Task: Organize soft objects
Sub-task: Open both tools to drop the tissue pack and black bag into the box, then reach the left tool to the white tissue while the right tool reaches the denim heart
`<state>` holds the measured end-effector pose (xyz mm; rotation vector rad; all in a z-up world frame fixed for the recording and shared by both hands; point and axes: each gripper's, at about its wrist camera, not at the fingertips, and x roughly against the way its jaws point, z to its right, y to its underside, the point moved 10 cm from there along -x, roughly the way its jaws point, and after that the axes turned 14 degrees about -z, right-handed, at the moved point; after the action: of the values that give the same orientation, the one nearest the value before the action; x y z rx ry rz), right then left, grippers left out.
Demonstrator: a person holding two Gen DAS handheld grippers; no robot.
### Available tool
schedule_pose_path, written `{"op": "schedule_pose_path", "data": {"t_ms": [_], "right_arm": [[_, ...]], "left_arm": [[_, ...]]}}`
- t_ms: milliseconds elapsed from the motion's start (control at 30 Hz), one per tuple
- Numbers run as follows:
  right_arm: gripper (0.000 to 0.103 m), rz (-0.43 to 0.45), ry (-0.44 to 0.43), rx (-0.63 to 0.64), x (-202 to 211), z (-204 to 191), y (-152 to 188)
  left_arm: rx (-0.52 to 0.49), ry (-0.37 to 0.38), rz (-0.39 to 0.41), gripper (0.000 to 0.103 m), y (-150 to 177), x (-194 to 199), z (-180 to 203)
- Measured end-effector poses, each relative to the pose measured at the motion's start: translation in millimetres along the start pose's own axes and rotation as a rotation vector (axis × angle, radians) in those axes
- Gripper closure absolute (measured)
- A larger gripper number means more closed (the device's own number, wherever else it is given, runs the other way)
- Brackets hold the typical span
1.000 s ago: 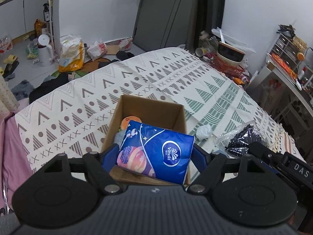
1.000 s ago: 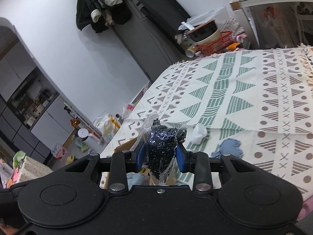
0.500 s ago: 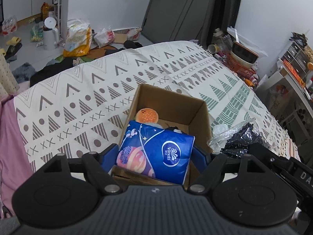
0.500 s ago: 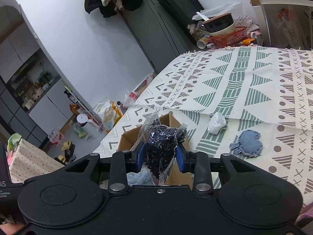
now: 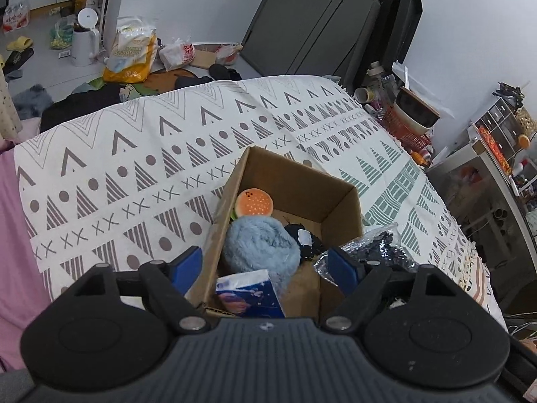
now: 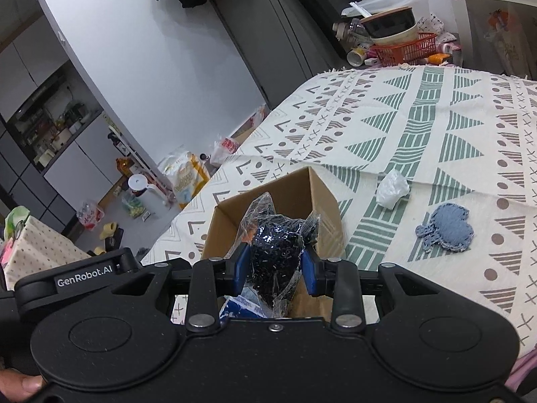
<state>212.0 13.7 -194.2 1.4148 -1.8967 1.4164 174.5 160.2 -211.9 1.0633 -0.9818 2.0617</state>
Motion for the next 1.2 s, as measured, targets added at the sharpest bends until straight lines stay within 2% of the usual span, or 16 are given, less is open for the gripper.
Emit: {"op": "schedule_pose_path", "data": {"t_ms": [133, 200, 267, 333, 400, 500, 800, 1200], "right_arm": [[0.065, -0.007, -0.013, -0.011, -1.2, -1.8, 1.0], [0.050, 0.005, -0.026, -0.034, 3.7, 0.0, -0.4], [0.048, 0.018, -0.029, -0.037, 10.3, 1.2, -2.8], [0.040, 0.026, -0.014, -0.044, 18.3, 5.9, -5.5], [0.026, 0.045, 0.009, -0.055, 29.0, 13.7, -8.4], [0.017, 0.084, 0.042, -0.060, 47.1, 25.8, -14.4], [0.009, 0.118, 0.056, -0.122, 89.3, 74.1, -29.2], [0.008, 0.122, 0.012, -0.230, 105.1, 137.1, -30.6]], "left_arm": [[-0.004, -0.010, 0.000, 0.023, -0.9, 2.4, -1.8], [-0.011, -0.024, 0.002, 0.023, -0.8, 4.3, -0.9], [-0.018, -0.036, 0.005, 0.022, -0.8, 6.0, 0.8], [-0.026, -0.048, 0.006, 0.022, -0.2, 7.8, 4.2], [-0.033, -0.059, 0.004, 0.022, 0.8, 8.8, 8.5], [-0.051, -0.069, 0.004, 0.021, 3.2, 11.2, 18.3], [-0.111, -0.111, 0.038, 0.018, 11.6, 20.6, 53.8], [-0.195, -0.155, 0.043, 0.018, 24.0, 14.2, 107.8]]}}
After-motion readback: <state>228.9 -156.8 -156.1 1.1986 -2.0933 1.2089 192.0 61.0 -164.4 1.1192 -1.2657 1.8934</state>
